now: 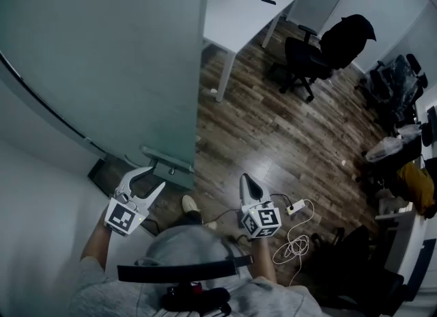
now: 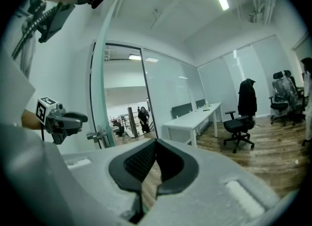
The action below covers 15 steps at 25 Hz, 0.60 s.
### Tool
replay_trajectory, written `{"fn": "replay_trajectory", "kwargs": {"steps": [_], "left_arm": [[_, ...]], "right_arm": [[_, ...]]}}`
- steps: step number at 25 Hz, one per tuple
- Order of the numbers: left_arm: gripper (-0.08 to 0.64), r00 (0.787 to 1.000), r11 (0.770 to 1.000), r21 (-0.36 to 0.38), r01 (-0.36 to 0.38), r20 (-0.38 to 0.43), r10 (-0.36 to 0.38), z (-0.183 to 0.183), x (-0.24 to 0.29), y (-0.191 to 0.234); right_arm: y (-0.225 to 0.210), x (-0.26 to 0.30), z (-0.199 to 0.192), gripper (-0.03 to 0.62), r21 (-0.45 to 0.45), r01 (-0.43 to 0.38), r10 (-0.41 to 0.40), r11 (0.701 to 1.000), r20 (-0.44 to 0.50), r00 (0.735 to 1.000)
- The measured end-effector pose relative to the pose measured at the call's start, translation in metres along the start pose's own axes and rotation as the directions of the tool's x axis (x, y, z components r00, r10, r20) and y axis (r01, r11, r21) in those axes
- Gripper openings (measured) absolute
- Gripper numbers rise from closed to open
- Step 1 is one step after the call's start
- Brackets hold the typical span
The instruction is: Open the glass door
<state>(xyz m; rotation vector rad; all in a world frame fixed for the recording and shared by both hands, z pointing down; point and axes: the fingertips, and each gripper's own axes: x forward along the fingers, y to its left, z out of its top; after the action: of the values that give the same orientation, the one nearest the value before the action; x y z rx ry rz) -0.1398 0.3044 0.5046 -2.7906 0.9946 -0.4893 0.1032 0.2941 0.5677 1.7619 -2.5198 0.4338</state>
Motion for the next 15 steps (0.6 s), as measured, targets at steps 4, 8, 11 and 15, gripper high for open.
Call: {"fn": "replay_trajectory", "kwargs": {"steps": [4, 8, 11, 15], "left_arm": [[0.153, 0.999, 0.996, -0.085, -0.012, 0.045, 0.015, 0.001, 0.002, -0.008], [0.118, 0.996, 0.990, -0.139, -0.016, 0.080, 0.027, 0.009, 0.008, -0.017], [0.103, 0.996, 0.987, -0.158, -0.010, 0.081, 0.023, 0.008, 0.011, -0.027], [0.081, 0.996, 0.981, -0.195, -0.021, 0.080, 0.037, 0.004, 0.010, -0.035]], "right_arm": [[0.008, -0.010, 0.008, 0.002, -0.004, -0.014, 0.014, 1.000, 0.020, 1.000], [0.014, -0.018, 0.013, 0.002, -0.004, -0.023, 0.023, 1.000, 0.027, 0.999], [0.017, -0.026, 0.015, 0.002, -0.004, -0.027, 0.027, 1.000, 0.034, 0.999], [0.022, -0.033, 0.014, 0.002, -0.006, -0.033, 0.034, 0.999, 0.036, 0.999]]}}
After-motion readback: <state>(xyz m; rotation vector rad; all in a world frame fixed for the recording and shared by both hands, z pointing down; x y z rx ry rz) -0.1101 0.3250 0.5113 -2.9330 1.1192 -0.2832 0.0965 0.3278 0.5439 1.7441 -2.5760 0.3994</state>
